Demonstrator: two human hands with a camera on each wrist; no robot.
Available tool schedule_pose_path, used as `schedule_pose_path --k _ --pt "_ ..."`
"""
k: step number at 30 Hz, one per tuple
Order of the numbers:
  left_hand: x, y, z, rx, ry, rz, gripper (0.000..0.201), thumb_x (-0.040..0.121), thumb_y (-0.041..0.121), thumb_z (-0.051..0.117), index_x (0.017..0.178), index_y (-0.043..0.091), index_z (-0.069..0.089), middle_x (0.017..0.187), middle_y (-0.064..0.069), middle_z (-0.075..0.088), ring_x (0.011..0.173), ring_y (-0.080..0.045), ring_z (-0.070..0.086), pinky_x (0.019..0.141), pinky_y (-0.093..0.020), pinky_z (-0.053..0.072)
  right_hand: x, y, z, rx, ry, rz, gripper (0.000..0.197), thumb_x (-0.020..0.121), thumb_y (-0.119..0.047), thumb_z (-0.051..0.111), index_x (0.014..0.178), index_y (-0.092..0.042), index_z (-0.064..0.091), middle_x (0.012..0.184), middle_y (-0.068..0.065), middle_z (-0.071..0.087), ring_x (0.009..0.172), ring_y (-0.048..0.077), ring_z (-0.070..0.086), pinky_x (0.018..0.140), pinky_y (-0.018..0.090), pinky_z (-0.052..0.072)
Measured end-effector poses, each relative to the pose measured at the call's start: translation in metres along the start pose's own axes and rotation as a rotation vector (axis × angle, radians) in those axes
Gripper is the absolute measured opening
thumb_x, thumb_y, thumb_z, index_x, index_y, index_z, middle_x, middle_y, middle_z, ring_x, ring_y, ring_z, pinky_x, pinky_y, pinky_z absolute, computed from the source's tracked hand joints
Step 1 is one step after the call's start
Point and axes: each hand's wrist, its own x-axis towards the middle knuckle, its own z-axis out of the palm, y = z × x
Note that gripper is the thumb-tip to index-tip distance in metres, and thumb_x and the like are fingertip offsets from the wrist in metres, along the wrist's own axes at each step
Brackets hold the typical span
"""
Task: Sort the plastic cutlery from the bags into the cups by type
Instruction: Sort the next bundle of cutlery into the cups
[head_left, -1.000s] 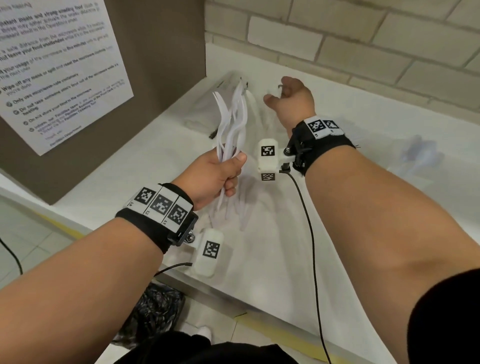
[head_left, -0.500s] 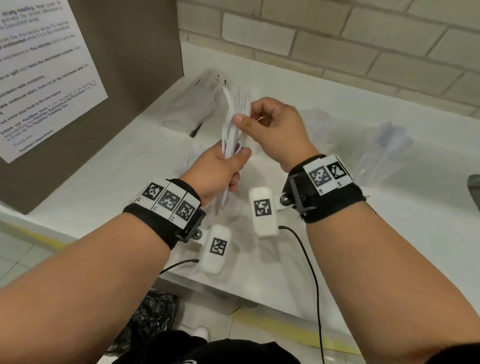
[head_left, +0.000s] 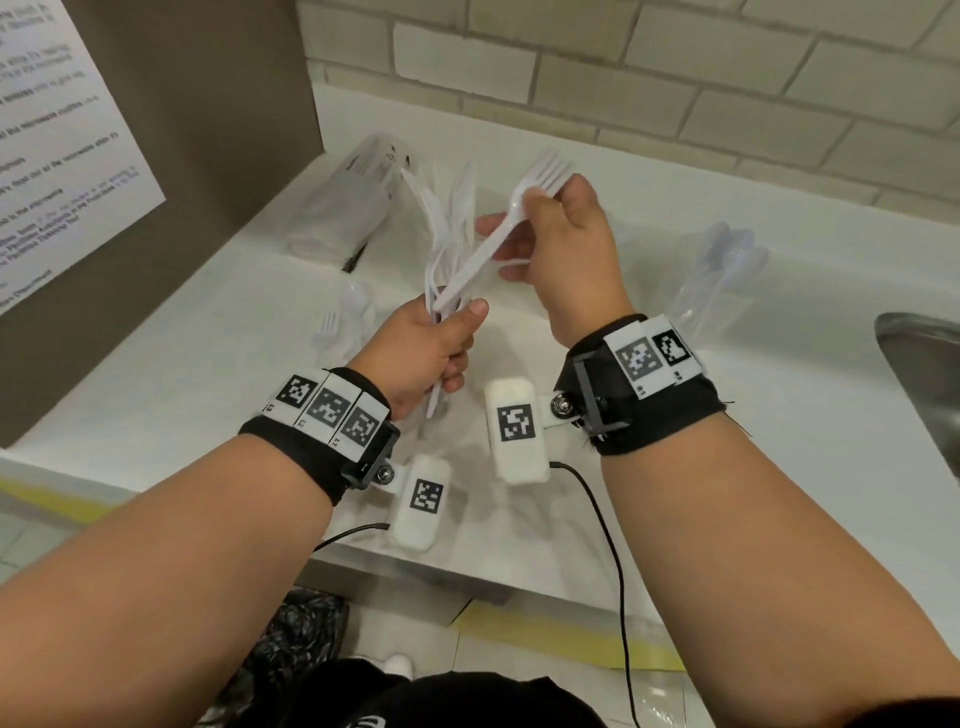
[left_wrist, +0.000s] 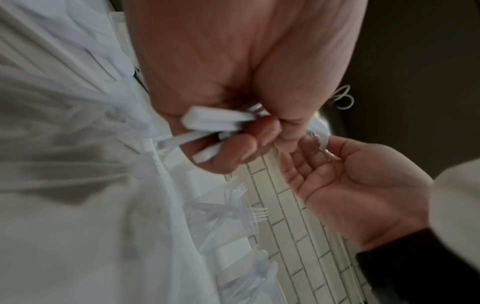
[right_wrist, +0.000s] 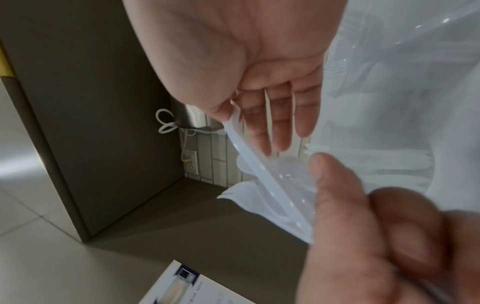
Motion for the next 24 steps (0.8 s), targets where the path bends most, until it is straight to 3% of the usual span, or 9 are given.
schedule_pose_path --k 3,5,7,8,12,15,17,20,24 --pt "-0.002 0.002 0.002 0.016 -0.006 0.011 0.026 0.099 0.026 0.050 0.077 0.017 0.042 0.052 0.008 0.034 0.046 -0.011 0.029 0.045 -0.025 0.033 -0.002 -0.014 -0.007 0.291 0.107 -0.042 0.014 0.102 -0.013 0.029 0.107 -0.014 0.042 0.066 0.011 0.065 0.069 0.030 0.069 0.070 0.041 0.059" --pt "-0.001 0.002 0.003 0.093 0.036 0.042 0.019 0.099 0.027 0.049 0.084 0.017 0.044 0.058 0.006 0.038 0.048 -0.011 0.033 0.046 -0.025 0.038 -0.005 -0.022 -0.010 0.305 0.093 -0.088 0.018 0.104 -0.017 0.024 0.112 -0.018 0.041 0.054 0.006 0.053 0.055 0.030 0.065 0.064 0.042 0.060" --pt "0.003 0.002 0.004 0.213 0.142 0.052 0.015 0.098 0.031 0.049 0.098 0.017 0.047 0.071 0.000 0.045 0.054 -0.014 0.042 0.052 -0.029 0.044 -0.006 -0.020 -0.009 0.119 0.068 -0.118 0.018 0.104 -0.027 0.024 0.107 -0.023 0.041 0.055 0.002 0.043 0.040 0.018 0.050 0.045 0.031 0.049" --pt "0.006 0.002 0.004 0.280 0.201 0.047 0.021 0.098 0.034 0.049 0.106 0.014 0.046 0.077 -0.002 0.048 0.058 -0.016 0.047 0.057 -0.032 0.047 -0.006 -0.016 -0.005 0.004 0.042 -0.115 0.019 0.103 -0.035 0.027 0.098 -0.026 0.042 0.056 -0.001 0.040 0.040 0.014 0.042 0.043 0.027 0.040" --pt "0.012 0.005 0.005 0.464 0.303 0.065 0.037 0.098 0.034 0.042 0.124 0.007 0.035 0.090 -0.005 0.057 0.081 -0.026 0.060 0.081 -0.047 0.055 -0.011 0.005 0.006 -0.261 -0.125 -0.003 0.037 0.084 -0.060 0.056 0.074 -0.024 0.050 0.056 -0.011 0.047 0.049 0.007 0.042 0.051 0.025 0.032" --pt "0.012 0.008 0.007 0.571 0.285 0.107 0.045 0.100 0.027 0.039 0.137 0.007 0.023 0.098 -0.004 0.058 0.079 -0.017 0.060 0.066 -0.034 0.051 -0.015 0.016 0.012 -0.202 -0.145 0.042 0.045 0.067 -0.051 0.079 0.083 -0.011 0.064 0.063 -0.006 0.058 0.052 0.008 0.051 0.050 0.022 0.037" --pt "0.011 0.008 0.009 0.604 0.234 0.139 0.048 0.100 0.026 0.038 0.141 0.009 0.020 0.099 -0.003 0.057 0.076 -0.012 0.059 0.062 -0.032 0.051 -0.015 0.018 0.016 -0.152 -0.121 0.032 0.030 0.068 -0.034 0.085 0.074 -0.013 0.064 0.066 -0.003 0.064 0.059 0.011 0.061 0.054 0.023 0.046" --pt "0.008 0.010 0.012 0.545 0.203 0.139 0.043 0.100 0.023 0.040 0.136 0.008 0.021 0.104 -0.005 0.057 0.082 -0.015 0.060 0.079 -0.046 0.056 -0.012 0.018 0.017 -0.124 -0.111 0.048 0.021 0.074 -0.013 0.079 0.063 -0.017 0.062 0.063 -0.004 0.066 0.065 0.014 0.065 0.060 0.025 0.049" --pt "0.003 0.013 0.012 0.351 0.107 0.120 0.041 0.098 0.018 0.046 0.134 0.012 0.027 0.108 -0.002 0.053 0.082 -0.011 0.055 0.073 -0.033 0.053 -0.013 0.016 0.012 -0.082 -0.167 0.115 0.015 0.081 -0.012 0.072 0.068 -0.013 0.064 0.075 0.009 0.068 0.077 0.028 0.069 0.064 0.034 0.055"
